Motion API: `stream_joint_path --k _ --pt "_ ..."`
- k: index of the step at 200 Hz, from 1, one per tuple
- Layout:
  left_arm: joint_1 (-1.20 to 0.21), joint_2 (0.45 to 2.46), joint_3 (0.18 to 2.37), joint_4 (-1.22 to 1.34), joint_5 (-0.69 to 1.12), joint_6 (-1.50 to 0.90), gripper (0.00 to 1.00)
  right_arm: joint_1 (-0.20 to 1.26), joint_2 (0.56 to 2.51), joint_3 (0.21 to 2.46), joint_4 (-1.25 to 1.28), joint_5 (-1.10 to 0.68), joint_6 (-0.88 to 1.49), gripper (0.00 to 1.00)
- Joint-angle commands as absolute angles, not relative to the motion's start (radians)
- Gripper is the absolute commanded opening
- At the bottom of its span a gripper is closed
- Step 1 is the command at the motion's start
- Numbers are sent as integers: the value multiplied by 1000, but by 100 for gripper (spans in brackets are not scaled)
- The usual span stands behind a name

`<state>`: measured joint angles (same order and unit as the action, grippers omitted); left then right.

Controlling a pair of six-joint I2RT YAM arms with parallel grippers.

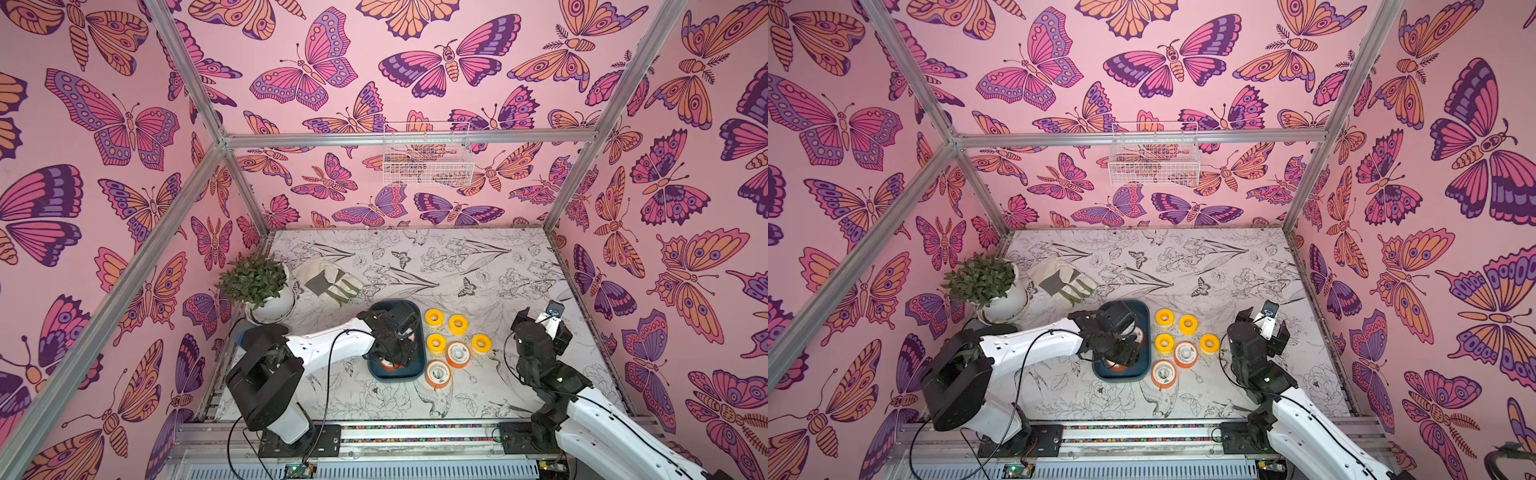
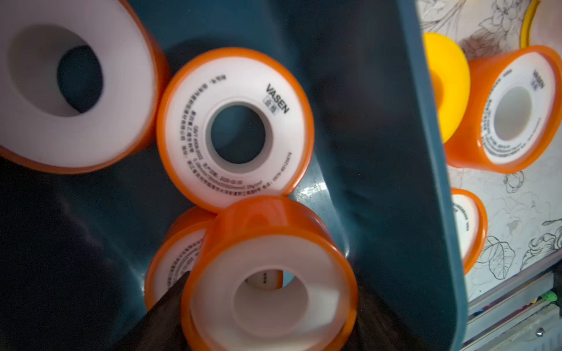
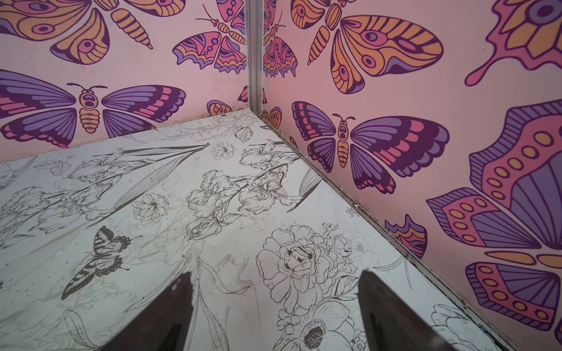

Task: Put the sealing tape into the storage box
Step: Adjust the sealing tape in the storage box.

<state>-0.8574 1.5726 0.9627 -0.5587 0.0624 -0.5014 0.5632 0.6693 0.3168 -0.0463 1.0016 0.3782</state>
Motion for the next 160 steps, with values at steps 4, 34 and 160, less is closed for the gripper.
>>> stream_joint_path --k 4,34,160 --pt "-838 1600 957 -617 28 -477 42 556 666 348 -62 1005 393 88" --pt "-815 1605 954 -623 15 -464 42 557 667 348 -62 1003 392 88" --pt "-794 1510 994 -639 127 -420 42 557 680 354 -63 999 396 88"
